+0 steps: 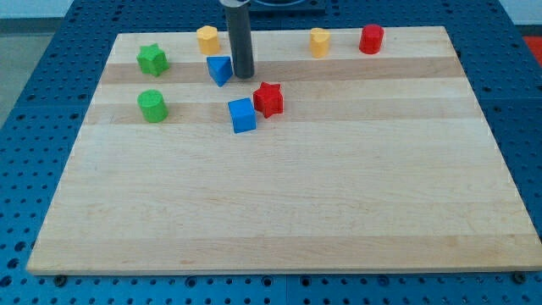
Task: Move the blue triangle towards green circle
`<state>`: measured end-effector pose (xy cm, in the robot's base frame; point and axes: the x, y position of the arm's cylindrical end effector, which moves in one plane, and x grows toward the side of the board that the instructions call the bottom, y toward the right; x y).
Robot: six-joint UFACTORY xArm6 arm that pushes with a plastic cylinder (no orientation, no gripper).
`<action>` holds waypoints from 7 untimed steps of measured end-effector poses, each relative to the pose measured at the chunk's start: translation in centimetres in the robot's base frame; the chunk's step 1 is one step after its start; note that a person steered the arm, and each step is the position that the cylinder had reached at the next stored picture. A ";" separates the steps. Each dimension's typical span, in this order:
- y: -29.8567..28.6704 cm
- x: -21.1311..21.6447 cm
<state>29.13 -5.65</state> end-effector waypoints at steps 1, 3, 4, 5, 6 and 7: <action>0.0 -0.9; -0.8 -4.0; -2.9 -3.3; -3.2 0.1; -3.9 3.7; -4.1 4.5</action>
